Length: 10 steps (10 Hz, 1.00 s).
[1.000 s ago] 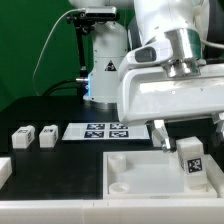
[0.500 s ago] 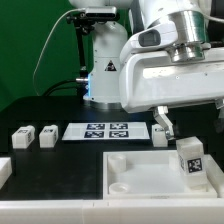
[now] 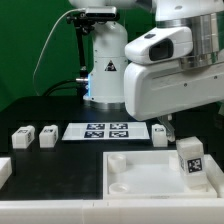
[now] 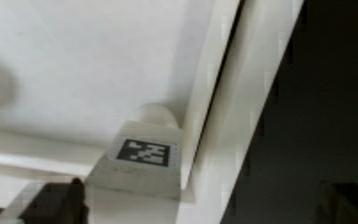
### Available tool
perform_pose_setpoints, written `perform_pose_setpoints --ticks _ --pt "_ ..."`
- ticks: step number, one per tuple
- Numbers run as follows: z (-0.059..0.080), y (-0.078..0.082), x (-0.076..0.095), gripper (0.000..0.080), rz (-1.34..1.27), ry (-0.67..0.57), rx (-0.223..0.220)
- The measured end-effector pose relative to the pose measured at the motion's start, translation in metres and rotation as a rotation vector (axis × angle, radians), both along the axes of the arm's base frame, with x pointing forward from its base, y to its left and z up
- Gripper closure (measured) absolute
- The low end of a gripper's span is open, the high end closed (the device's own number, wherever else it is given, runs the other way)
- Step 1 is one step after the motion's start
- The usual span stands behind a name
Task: Assemble one leg
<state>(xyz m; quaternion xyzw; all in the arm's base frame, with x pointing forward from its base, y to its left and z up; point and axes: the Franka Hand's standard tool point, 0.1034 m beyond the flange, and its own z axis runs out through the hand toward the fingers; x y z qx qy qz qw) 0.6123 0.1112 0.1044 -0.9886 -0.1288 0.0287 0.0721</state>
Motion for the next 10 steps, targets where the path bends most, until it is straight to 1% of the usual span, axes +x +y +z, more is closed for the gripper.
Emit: perform_pose_setpoints --ticks 4,5,7,8,10 --pt "-0.001 -0.002 0.001 0.0150 -0.014 0.003 -0.001" --pt "-0.001 -0.007 0.002 0.0150 -0.021 0.003 -0.005" --pt "-0.001 -0.023 0.006 0.0150 -0.042 -0.001 -0.015" --pt "-0.001 -0.022 0.007 0.0150 -0.048 -0.001 -0.014" --pt "-0.013 -0.019 0.008 0.0150 -0.052 -0.007 -0.014"
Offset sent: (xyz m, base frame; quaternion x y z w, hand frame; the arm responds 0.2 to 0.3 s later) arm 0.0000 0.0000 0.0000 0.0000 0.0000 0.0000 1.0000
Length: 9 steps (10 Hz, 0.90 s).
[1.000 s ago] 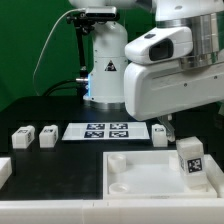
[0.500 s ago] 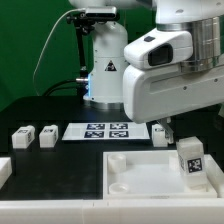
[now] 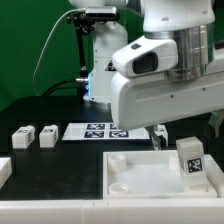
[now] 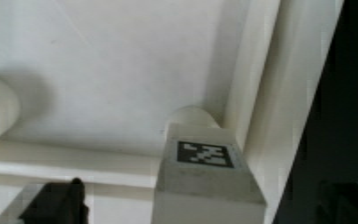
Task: Assemble one leg
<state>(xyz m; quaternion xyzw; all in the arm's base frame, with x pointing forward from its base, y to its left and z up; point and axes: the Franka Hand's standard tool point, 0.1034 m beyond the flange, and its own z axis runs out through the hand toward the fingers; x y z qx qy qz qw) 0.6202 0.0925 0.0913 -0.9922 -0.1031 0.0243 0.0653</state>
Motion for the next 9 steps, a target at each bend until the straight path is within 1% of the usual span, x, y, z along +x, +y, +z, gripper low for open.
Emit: perform_pose_setpoints --ticks 1,2,4,5,6,7,8,9 --pt "-0.0079 -0.0001 0.0006 0.0150 -0.002 0.000 0.000" --pt "-0.0113 0.0002 0.0028 0.0150 -0.002 0.001 0.001" --pt "-0.0116 0.0010 0.0034 0.0150 -0.001 0.003 0.002" --pt "-0.0116 0.0012 0.0034 0.0173 -0.001 0.003 0.002" --pt "-0.0122 0.0009 0.0032 0.0173 -0.001 0.003 0.002" --pt "-0.0123 0.0009 0.0032 0.0352 -0.001 0.003 0.002" --pt "-0.0123 0.0010 0.0032 0.0511 -0.001 0.003 0.002" --pt "-0.0123 0.0010 0.0033 0.0511 -0.010 0.004 0.002"
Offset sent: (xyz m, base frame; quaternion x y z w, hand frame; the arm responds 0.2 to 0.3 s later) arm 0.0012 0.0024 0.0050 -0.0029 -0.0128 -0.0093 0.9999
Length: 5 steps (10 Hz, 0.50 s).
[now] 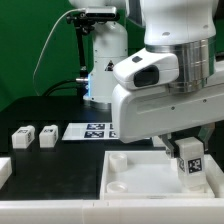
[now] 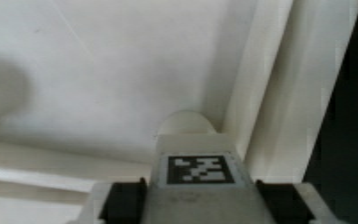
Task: Assemble one leg
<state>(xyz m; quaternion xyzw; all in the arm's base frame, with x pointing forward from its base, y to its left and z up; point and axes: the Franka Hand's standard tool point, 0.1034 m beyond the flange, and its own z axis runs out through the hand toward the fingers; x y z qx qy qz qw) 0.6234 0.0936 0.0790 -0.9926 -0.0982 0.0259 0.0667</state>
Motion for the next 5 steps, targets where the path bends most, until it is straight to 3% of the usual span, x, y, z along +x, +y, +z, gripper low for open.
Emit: perform_pose_setpoints --ticks 3,5 --pt "0.0001 0.0011 0.0000 0.0508 -0.092 0.012 -0.001" --pt "-0.0003 0.0047 -0.0006 0.0508 -0.354 0.047 -0.006"
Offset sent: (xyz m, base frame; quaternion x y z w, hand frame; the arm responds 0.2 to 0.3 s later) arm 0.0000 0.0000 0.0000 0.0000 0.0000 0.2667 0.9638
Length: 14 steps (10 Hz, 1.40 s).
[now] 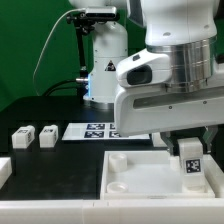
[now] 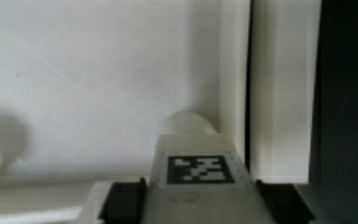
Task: Assemble one leg
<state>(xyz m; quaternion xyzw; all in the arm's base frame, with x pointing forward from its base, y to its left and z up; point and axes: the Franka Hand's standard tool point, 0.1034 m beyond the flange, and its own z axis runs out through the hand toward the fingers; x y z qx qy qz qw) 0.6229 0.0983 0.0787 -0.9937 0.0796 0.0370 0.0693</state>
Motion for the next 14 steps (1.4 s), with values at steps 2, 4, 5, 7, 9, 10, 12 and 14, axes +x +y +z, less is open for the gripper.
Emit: perform_pose_setpoints --ticks 2,4,5,7,9,10,12,14 --pt "0.000 0.005 0.001 0.0507 -0.277 0.029 -0.010" --pt "0.000 0.012 0.001 0.0507 -0.527 0.067 -0.018" --pt "0.000 0.017 0.000 0.0507 -0.656 0.088 -0.024" --pt "0.000 0.021 -0.001 0.0506 -0.874 0.126 -0.032" --pt "0.000 0.022 -0.001 0.0506 -0.881 0.128 -0.031" --pt "0.000 0.022 -0.001 0.0506 -0.875 0.127 -0.031" --pt "-0.002 0.021 -0.001 0.0206 -0.767 0.112 -0.026" --pt "-0.003 0.020 -0.002 0.0161 -0.452 0.069 -0.013"
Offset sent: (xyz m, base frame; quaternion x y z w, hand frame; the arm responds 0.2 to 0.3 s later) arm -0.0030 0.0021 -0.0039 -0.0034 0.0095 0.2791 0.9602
